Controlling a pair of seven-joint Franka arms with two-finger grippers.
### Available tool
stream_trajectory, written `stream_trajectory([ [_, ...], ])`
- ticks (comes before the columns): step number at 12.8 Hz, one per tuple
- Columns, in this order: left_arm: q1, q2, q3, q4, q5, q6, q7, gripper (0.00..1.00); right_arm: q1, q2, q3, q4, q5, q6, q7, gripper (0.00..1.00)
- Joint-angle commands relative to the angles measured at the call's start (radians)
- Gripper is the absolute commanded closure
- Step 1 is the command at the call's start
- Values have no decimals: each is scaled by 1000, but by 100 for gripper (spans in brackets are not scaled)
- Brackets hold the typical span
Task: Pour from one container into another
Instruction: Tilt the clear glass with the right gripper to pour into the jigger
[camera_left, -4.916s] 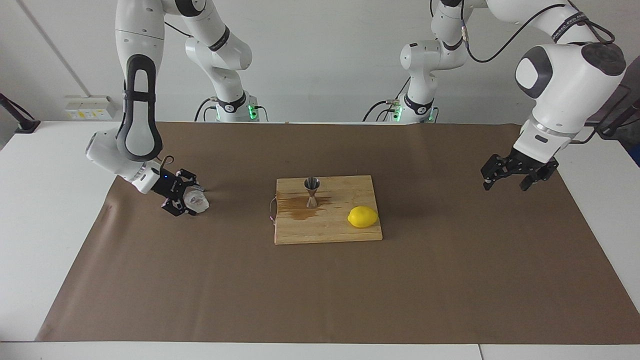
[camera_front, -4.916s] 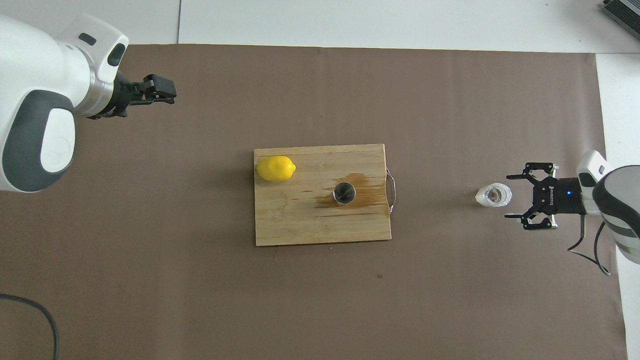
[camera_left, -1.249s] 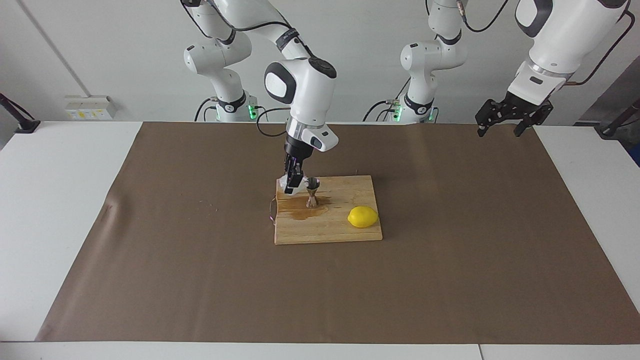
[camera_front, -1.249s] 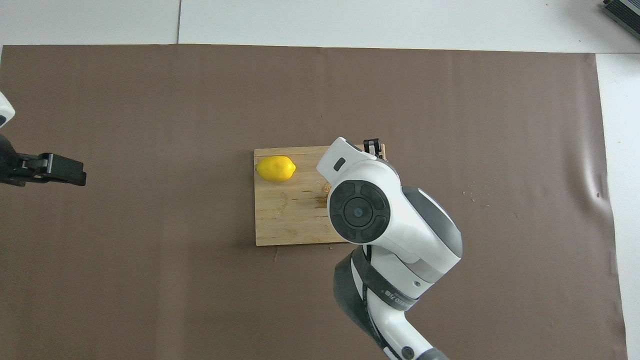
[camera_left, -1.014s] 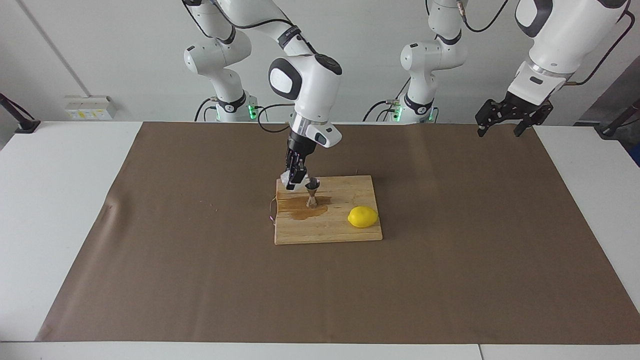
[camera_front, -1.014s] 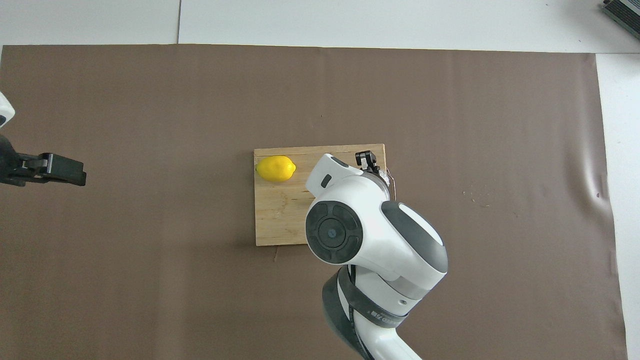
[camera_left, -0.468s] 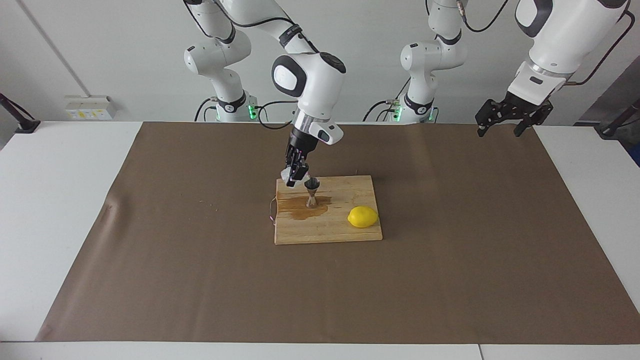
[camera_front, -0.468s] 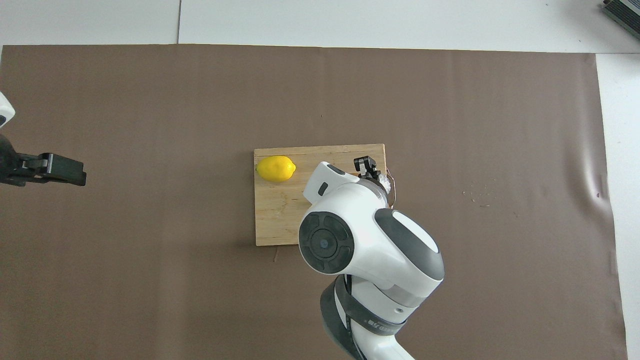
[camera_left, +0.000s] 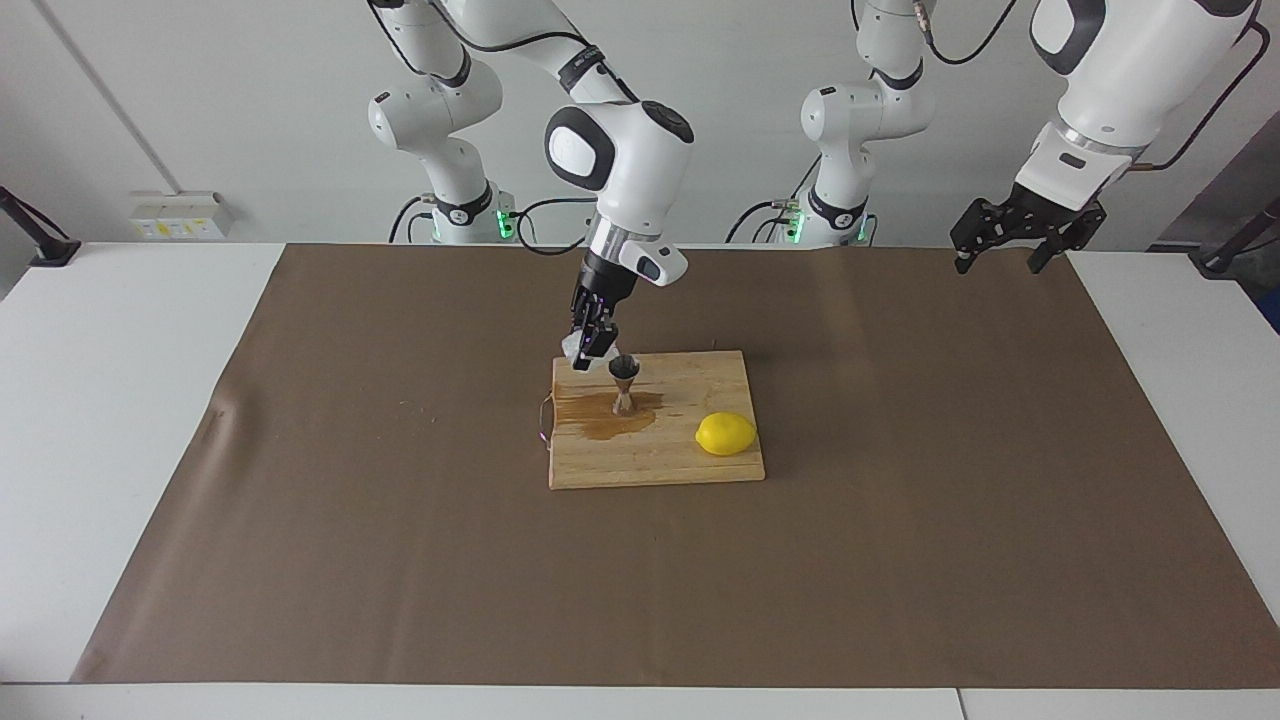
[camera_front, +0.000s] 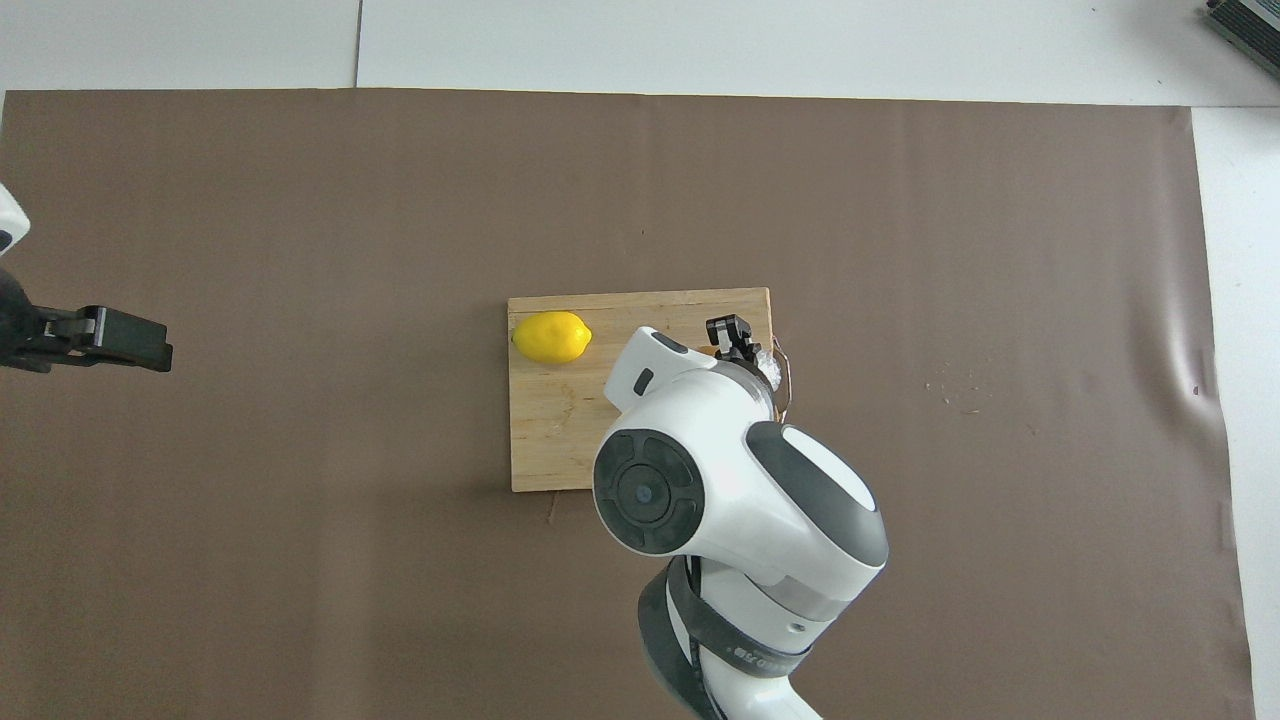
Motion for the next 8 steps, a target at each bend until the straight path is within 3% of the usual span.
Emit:
stream_trajectory([
  [1,0,-32,4,-38,-1,17,-10,0,4,-19,4,-21,-37,-6,9,100],
  [8,0,-32,4,-38,-1,17,-10,0,13,-14,4,-12,-66,-12,12,100],
])
